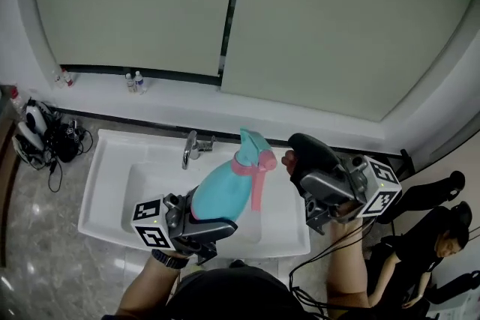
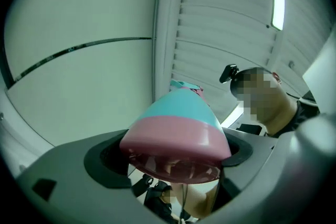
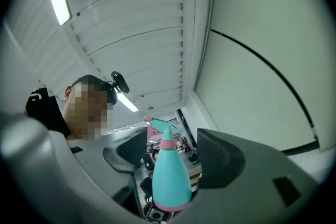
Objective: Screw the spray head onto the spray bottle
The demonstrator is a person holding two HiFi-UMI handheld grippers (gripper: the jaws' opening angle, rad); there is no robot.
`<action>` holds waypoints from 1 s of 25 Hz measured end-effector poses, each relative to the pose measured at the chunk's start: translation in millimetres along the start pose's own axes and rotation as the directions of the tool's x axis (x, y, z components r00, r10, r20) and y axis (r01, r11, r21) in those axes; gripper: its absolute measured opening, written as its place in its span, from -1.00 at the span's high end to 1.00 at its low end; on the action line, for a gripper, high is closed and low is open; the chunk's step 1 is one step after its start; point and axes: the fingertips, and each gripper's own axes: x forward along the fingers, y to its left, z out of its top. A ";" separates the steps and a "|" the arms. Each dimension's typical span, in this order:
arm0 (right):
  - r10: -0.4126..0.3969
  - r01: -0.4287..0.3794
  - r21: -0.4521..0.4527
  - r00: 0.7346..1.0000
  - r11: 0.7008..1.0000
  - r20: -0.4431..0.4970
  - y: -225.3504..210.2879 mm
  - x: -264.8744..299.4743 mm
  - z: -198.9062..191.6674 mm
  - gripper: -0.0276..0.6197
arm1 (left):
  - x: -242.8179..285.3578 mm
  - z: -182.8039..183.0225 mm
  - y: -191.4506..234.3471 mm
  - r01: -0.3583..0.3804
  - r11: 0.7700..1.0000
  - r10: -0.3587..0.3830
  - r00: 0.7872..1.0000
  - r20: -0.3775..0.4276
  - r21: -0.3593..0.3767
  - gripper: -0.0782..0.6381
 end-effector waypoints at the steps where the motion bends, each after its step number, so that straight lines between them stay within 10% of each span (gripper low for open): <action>1: 0.034 -0.034 0.027 0.999 0.999 -0.034 -3.0 7.3 -5.5 0.07 | 2.9 -3.6 -4.1 0.015 1.000 -0.015 1.000 -0.013 -0.017 -0.53; 8: 0.222 -0.230 -0.002 0.940 0.973 -0.258 30.9 34.6 -28.0 0.07 | 25.0 -22.2 -26.2 0.106 0.984 -0.110 0.994 -0.021 -0.140 -0.53; 16: 0.386 -0.379 0.084 0.879 0.922 -0.281 51.6 34.4 -29.6 0.31 | 18.2 -33.5 -52.9 0.302 0.874 -0.283 0.953 0.106 -0.380 -0.53; 25: 0.114 -0.138 -0.028 0.905 0.990 -0.410 32.5 42.0 -35.1 0.31 | 29.8 -37.2 -18.4 0.068 0.986 -0.075 0.996 -0.043 -0.152 -0.53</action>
